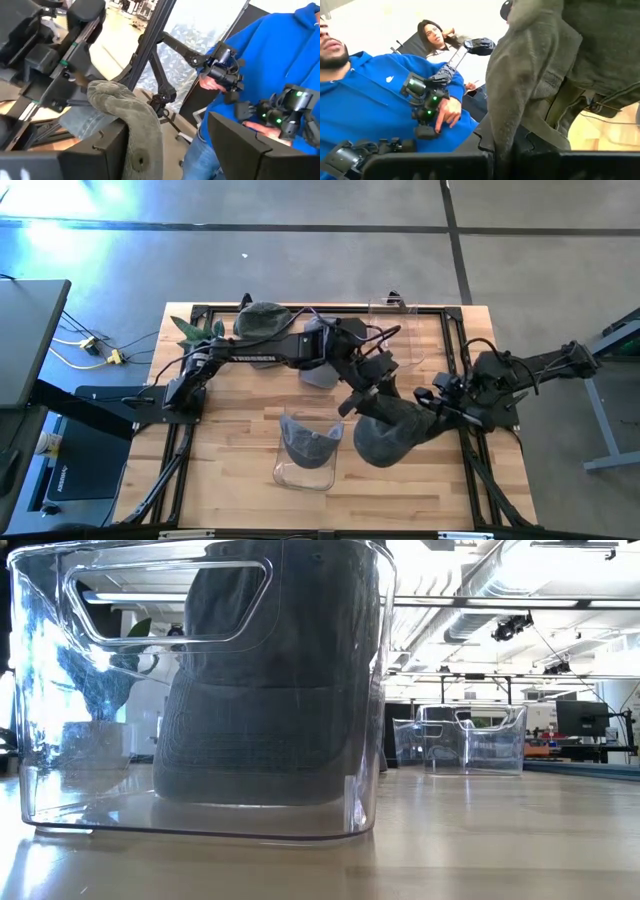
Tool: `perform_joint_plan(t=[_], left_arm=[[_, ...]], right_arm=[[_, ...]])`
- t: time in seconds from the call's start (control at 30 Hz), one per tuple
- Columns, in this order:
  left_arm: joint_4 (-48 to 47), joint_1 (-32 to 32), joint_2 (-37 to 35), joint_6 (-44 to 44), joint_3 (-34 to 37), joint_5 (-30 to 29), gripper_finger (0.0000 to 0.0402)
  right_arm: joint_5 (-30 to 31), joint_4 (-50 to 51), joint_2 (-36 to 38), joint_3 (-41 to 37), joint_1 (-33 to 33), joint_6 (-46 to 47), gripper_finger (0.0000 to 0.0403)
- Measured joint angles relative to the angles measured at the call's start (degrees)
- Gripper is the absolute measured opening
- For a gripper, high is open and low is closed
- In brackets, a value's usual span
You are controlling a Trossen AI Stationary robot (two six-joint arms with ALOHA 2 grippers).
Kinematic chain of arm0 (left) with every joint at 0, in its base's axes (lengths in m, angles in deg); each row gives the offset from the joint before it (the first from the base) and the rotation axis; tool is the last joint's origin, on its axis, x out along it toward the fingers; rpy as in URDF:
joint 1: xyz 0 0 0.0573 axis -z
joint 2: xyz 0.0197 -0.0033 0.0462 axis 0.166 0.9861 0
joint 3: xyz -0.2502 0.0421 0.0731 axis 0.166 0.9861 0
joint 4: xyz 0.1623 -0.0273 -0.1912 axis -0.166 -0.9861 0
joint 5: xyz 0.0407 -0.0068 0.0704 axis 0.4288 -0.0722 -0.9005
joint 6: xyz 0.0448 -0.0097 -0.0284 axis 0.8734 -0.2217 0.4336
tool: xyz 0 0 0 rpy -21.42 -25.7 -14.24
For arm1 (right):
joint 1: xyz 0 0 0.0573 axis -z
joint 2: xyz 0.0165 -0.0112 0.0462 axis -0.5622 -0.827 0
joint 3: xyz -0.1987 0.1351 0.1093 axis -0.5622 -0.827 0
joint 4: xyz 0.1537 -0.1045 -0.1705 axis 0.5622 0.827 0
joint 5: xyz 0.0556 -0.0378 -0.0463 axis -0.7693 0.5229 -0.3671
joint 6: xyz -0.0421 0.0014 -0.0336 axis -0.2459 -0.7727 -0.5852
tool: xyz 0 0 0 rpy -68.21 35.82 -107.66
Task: Pick & Place hat
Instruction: Put the bottom black cap into the top transparent bin
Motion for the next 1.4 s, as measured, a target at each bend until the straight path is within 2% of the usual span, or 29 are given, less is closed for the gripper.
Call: perform_joint_plan(t=[0.2,0.33,0.53,0.6,0.77,0.9,1.13,1.33,1.4], left_arm=[[0.45,-0.02,0.81,0.01,0.19,0.95,0.0233],[0.33,-0.02,0.72,0.12,0.42,5.11,0.0224],[0.35,0.42,0.74,0.14,0.43,9.07,0.0187],[0.35,0.84,0.74,0.18,0.42,8.20,0.0172],[-0.31,1.25,0.74,0.21,0.41,-0.59,0.0156],[-1.91,0.47,0.74,0.19,0.41,-1.96,0.0182],[-0.65,-0.34,0.74,0.39,0.41,-3.75,0.0270],[-4.59,2.44,0.74,7.21,0.41,-15.86,0.0289],[-5.60,2.56,0.74,8.05,0.41,-18.12,0.0289]], right_arm=[[-1.57,0.22,0.00,0.00,0.03,3.22,0.0002],[-2.73,0.13,0.00,0.00,-0.06,5.79,0.0002],[-8.33,-1.27,0.00,0.00,-0.11,8.67,0.0002],[-8.92,-3.82,0.00,0.00,-0.11,8.65,0.0002],[-7.78,-8.26,0.04,0.00,-0.11,7.88,0.0002],[-7.14,-7.39,0.02,0.00,-0.12,7.24,0.0001],[-2.75,-1.09,0.01,0.00,-0.11,4.06,0.0002],[-1.15,0.15,0.02,0.00,-0.11,2.17,0.0002],[-1.15,0.07,0.02,0.00,-0.11,2.17,0.0002]])
